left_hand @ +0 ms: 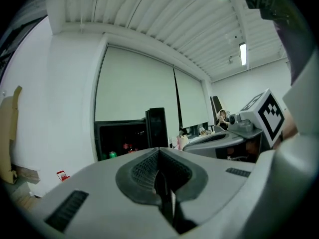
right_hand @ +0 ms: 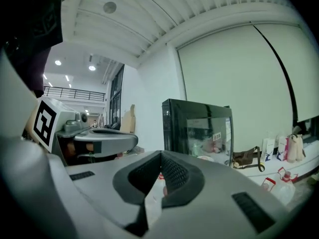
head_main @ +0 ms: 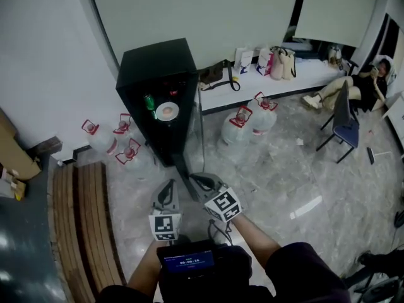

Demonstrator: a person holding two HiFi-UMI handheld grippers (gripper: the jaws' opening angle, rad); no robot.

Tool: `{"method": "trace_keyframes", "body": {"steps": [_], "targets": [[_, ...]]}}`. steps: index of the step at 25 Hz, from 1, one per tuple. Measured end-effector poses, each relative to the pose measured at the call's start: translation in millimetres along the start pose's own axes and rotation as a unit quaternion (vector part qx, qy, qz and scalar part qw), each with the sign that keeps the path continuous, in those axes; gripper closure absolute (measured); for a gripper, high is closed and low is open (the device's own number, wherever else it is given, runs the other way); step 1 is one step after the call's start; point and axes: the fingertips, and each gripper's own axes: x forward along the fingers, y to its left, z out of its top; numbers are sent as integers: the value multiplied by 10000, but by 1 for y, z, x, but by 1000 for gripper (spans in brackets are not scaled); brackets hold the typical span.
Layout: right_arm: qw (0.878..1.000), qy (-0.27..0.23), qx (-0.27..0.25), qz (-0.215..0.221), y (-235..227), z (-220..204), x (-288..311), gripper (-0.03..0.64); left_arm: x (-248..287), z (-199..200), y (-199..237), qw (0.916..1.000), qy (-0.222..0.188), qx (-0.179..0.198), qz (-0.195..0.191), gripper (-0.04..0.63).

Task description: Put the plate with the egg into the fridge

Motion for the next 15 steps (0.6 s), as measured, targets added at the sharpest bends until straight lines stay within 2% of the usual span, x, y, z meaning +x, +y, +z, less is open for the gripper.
{"method": "trace_keyframes", "body": {"steps": [2,7,15], "targets": [[9999,100,-55,-23,7,-3,21,607,-1,-7,20,10000,-10,-34,43,588],[9982,352,-244,-411,9,-2,87,607,2,-15,79,9997,-74,-198,82,588],[9940,578,-287,-886,18,5,202,607,0,-32,157,9996,-12,-272,-49,588]]}}
